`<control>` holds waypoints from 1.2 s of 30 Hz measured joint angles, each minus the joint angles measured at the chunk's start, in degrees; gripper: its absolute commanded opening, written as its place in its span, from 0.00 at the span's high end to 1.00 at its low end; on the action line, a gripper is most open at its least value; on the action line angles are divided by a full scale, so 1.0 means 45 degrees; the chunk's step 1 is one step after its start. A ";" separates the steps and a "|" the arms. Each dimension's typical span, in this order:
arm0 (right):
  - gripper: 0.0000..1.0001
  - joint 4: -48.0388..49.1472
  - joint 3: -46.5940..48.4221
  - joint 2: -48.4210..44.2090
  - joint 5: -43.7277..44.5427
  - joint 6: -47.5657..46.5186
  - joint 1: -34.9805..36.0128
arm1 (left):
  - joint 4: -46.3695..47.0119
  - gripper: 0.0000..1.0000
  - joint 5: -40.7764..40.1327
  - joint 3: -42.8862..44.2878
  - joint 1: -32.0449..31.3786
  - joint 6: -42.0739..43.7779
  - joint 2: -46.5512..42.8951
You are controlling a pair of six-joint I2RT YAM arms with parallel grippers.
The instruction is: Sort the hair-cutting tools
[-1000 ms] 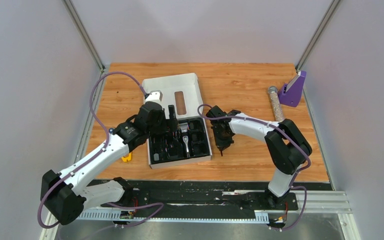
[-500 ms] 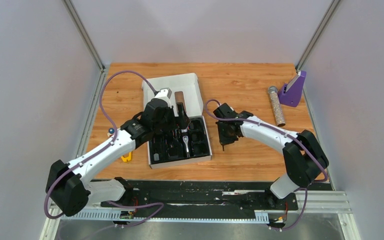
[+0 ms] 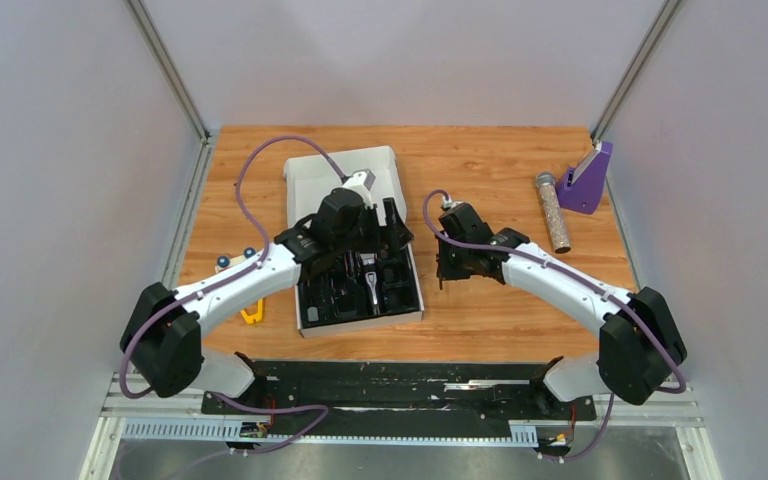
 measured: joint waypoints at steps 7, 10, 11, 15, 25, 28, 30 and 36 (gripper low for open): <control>1.00 0.0189 -0.0141 -0.0403 -0.0117 -0.0005 0.0000 | 0.1205 0.19 0.0840 0.0466 -0.0321 -0.0500 0.1681; 1.00 0.0209 -0.0141 -0.0534 -0.0180 -0.0005 0.0000 | 0.1559 0.25 0.1122 0.0656 -0.0481 -0.0593 0.2331; 1.00 0.0223 -0.0141 -0.0563 -0.0219 -0.0005 0.0000 | 0.1637 0.26 0.1205 0.0733 -0.0534 -0.0627 0.2540; 1.00 0.0364 -0.0141 -0.0724 -0.0238 0.0000 0.0000 | 0.1943 0.30 0.1491 0.1054 -0.0753 -0.0743 0.3225; 1.00 0.0423 -0.0175 -0.1171 -0.0321 0.0005 -0.0015 | 0.2696 0.49 0.1933 0.1797 -0.1214 -0.0952 0.4415; 1.00 0.0442 -0.0194 -0.1214 -0.0330 0.0005 -0.0015 | 0.2871 0.58 0.1982 0.1836 -0.1311 -0.1010 0.4614; 1.00 0.0423 -0.0204 -0.1268 -0.0325 0.0010 -0.0015 | 0.3021 0.64 0.2021 0.1836 -0.1394 -0.1059 0.4687; 1.00 0.0607 -0.0306 -0.1617 -0.0325 0.0015 -0.0015 | 0.3546 0.99 0.2142 0.1831 -0.1496 -0.1185 0.4736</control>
